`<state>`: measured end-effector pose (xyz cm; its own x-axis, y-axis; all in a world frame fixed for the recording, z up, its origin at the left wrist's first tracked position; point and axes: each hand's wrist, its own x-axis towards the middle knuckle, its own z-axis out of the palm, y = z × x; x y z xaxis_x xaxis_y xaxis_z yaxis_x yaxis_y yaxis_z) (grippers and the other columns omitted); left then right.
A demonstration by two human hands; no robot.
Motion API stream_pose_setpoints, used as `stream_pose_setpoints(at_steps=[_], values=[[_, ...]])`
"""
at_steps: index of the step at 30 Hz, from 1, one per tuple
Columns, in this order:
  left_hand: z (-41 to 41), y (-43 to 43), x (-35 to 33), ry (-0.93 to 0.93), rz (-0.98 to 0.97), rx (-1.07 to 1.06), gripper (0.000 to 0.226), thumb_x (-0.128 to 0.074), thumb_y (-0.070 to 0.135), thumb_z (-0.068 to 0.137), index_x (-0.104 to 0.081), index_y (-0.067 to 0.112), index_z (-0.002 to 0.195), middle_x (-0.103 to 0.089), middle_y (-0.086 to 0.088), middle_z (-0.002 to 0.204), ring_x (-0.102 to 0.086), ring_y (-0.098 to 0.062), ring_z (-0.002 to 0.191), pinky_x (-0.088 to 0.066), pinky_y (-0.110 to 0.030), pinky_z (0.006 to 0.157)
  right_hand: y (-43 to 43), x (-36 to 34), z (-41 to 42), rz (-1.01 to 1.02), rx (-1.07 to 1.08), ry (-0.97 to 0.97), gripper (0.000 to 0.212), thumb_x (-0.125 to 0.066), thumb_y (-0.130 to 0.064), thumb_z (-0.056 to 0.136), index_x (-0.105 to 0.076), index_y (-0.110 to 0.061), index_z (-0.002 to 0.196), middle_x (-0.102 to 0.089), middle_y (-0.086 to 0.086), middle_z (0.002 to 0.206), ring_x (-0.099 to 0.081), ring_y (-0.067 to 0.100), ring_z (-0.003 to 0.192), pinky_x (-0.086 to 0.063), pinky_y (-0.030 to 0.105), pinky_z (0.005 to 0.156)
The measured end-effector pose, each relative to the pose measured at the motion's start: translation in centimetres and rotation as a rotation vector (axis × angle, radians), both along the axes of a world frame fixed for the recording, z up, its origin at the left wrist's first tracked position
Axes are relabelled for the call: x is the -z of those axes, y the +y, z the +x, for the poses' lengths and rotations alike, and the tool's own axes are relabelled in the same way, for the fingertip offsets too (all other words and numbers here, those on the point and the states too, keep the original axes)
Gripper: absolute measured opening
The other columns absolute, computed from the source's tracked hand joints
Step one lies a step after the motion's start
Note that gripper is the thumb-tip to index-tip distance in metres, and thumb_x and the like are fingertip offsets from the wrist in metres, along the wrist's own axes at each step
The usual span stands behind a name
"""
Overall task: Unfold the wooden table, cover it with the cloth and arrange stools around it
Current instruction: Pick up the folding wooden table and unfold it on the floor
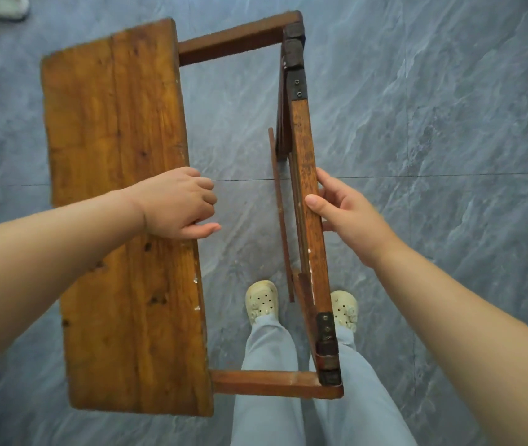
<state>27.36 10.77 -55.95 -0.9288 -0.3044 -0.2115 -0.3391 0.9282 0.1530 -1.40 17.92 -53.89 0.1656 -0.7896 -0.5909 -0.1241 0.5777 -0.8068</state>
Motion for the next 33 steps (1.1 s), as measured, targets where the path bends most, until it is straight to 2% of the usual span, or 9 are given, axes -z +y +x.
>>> stream_pose_setpoints(at_steps=[2,4,6,11,16,23,28,30,33], values=[[0.6,0.0,-1.5,0.045,-0.019,-0.013,0.065,-0.021,0.050,0.096,-0.051,0.018,0.048,-0.044,0.006,0.052,-0.042,-0.017,0.054,-0.032,-0.028,0.056,-0.1,-0.1,0.4,0.032,-0.012,-0.030,0.057,-0.053,-0.014,0.096,-0.032,-0.018,0.148,-0.056,0.011,0.098,-0.061,0.019,0.087,-0.052,0.051,0.086],[0.8,0.1,-2.8,0.063,-0.047,-0.024,0.062,-0.026,0.049,0.094,-0.048,0.018,0.045,-0.042,0.006,0.050,-0.038,-0.018,0.051,-0.026,-0.026,0.057,-0.1,-0.1,0.6,0.053,-0.001,-0.069,0.058,-0.053,-0.013,0.096,-0.030,-0.018,0.149,-0.064,0.009,0.099,-0.066,0.017,0.086,-0.056,0.041,0.082],[0.5,0.3,-3.6,0.058,-0.063,-0.036,0.063,-0.026,0.049,0.094,-0.045,0.017,0.043,-0.040,0.005,0.047,-0.035,-0.017,0.050,-0.026,-0.027,0.056,0.0,-0.3,0.7,0.058,0.012,-0.086,0.058,-0.053,-0.014,0.096,-0.030,-0.018,0.149,-0.068,0.008,0.099,-0.067,0.016,0.084,-0.057,0.036,0.080],[-0.8,0.5,-3.6,0.046,-0.065,-0.063,0.069,-0.018,0.049,0.094,-0.048,0.015,0.043,-0.046,0.003,0.046,-0.045,-0.020,0.049,-0.038,-0.031,0.057,0.0,-0.8,0.2,0.027,0.013,-0.029,0.051,-0.054,-0.016,0.095,-0.041,-0.020,0.144,-0.071,0.005,0.095,-0.066,0.015,0.083,-0.057,0.035,0.079],[-1.6,0.2,-3.6,0.098,-0.096,-0.065,0.061,-0.023,0.043,0.093,-0.043,0.016,0.042,-0.037,0.007,0.045,-0.039,-0.017,0.046,-0.032,-0.026,0.058,0.1,-1.0,-0.3,0.006,0.008,0.014,0.047,-0.053,-0.016,0.096,-0.044,-0.022,0.141,-0.070,0.003,0.092,-0.065,0.015,0.082,-0.056,0.042,0.083],[-1.3,0.5,-3.5,0.120,-0.056,-0.075,0.064,-0.020,0.043,0.093,-0.047,0.018,0.041,-0.043,0.006,0.043,-0.043,-0.014,0.044,-0.039,-0.028,0.057,0.1,-1.4,0.2,0.008,0.012,0.016,0.044,-0.052,-0.014,0.096,-0.047,-0.020,0.139,-0.068,0.003,0.090,-0.064,0.014,0.080,-0.054,0.046,0.084],[-0.6,0.5,-4.0,0.096,-0.071,-0.073,0.063,-0.020,0.043,0.092,-0.047,0.020,0.040,-0.041,0.007,0.042,-0.042,-0.011,0.043,-0.041,-0.028,0.056,0.0,-1.4,0.9,0.038,0.024,-0.021,0.047,-0.051,-0.011,0.097,-0.042,-0.015,0.142,-0.066,0.006,0.090,-0.063,0.015,0.077,-0.056,0.040,0.081],[-0.5,0.5,-4.2,0.099,-0.108,-0.064,0.060,-0.024,0.042,0.091,-0.045,0.021,0.039,-0.038,0.007,0.041,-0.038,-0.009,0.041,-0.036,-0.024,0.054,0.0,-1.3,1.2,0.052,0.032,-0.038,0.048,-0.051,-0.010,0.097,-0.040,-0.014,0.143,-0.065,0.008,0.092,-0.063,0.014,0.076,-0.056,0.034,0.077],[0.0,0.5,-4.3,0.091,-0.131,-0.067,0.057,-0.028,0.040,0.091,-0.042,0.021,0.039,-0.037,0.007,0.040,-0.035,-0.011,0.041,-0.033,-0.023,0.055,-0.3,-1.1,1.6,0.078,0.022,-0.051,0.050,-0.051,-0.011,0.097,-0.037,-0.013,0.145,-0.067,0.008,0.094,-0.065,0.014,0.079,-0.056,0.034,0.079]])
